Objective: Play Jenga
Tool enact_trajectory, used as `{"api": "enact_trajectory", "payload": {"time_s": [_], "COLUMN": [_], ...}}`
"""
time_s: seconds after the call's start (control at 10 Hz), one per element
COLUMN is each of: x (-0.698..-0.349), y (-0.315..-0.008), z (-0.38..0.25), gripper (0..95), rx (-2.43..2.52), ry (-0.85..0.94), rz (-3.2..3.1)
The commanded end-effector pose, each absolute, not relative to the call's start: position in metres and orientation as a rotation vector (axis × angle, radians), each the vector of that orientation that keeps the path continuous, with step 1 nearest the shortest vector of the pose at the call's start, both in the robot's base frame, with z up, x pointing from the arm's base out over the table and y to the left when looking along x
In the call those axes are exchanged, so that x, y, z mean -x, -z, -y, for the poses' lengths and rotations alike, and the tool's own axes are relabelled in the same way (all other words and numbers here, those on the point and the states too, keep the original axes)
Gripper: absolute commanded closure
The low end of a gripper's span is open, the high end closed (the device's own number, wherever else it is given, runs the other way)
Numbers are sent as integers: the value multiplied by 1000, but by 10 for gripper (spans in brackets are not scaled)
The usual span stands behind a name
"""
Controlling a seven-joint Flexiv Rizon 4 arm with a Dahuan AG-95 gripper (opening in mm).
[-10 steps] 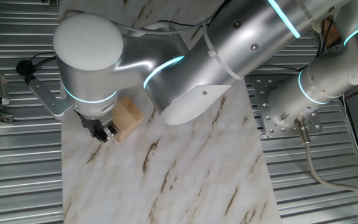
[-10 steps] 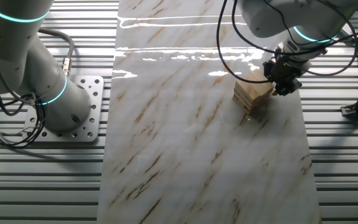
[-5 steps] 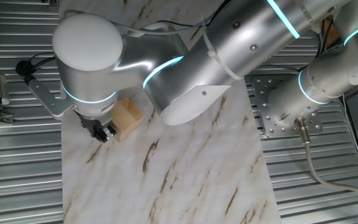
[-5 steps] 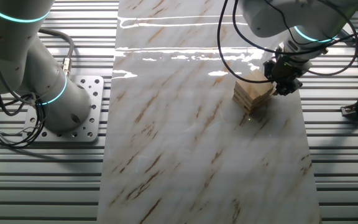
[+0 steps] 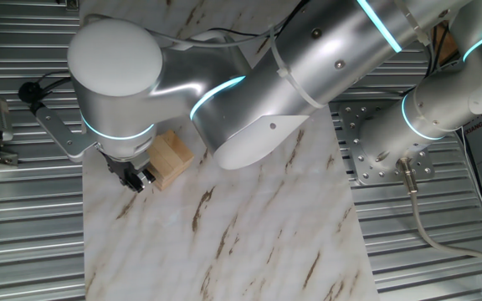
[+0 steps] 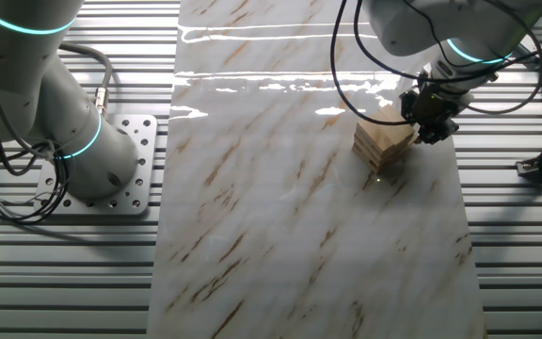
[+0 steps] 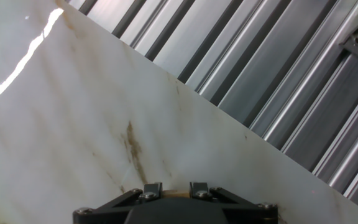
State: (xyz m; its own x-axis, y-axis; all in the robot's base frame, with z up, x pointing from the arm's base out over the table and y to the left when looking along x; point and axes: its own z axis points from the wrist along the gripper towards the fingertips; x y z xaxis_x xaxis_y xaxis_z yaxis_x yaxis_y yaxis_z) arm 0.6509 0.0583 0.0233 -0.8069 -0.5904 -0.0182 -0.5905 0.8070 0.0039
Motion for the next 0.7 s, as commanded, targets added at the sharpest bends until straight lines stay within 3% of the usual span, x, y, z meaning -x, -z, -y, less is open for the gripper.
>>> {"api": "enact_trajectory", "payload": {"time_s": [0.1,0.7], "x": [-651,-655], "y": [-23,-24], "z": [-59,-61], "gripper": [950,950], "rx": [968,971], "ry": [-14,-15], "rz": [-2973,-2974]}}
